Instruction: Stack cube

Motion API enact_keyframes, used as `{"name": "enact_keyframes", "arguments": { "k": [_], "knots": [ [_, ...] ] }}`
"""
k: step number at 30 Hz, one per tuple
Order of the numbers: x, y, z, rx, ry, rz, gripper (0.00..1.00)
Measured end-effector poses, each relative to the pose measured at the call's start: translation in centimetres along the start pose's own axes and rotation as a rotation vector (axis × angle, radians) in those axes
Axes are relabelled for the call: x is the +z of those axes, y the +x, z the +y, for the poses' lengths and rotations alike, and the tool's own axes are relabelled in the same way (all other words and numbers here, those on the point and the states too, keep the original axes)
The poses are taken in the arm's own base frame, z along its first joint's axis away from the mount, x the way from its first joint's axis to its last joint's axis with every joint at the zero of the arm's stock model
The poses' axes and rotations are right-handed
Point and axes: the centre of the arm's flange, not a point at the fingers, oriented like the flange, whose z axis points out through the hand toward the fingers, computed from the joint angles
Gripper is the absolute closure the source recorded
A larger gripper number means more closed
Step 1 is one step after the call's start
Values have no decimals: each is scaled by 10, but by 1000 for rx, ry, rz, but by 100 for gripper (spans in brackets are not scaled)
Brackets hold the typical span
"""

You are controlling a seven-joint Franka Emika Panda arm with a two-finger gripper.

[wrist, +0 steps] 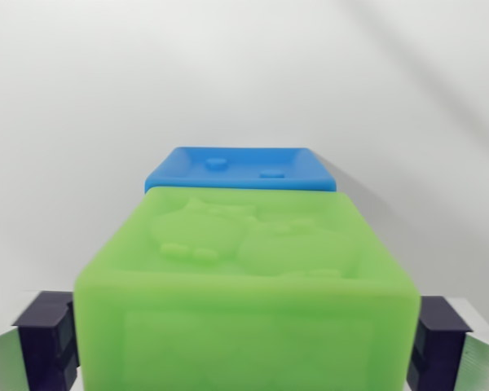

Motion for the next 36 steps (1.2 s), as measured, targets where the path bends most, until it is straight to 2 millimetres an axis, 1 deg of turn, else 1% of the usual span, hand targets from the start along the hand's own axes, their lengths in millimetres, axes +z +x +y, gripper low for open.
{"name": "enact_keyframes", "arguments": {
  "k": [23,36],
  "knots": [
    [-2,0,0,0,1,0,0],
    [-30,1,0,0,2,5,0]
  ]
}}
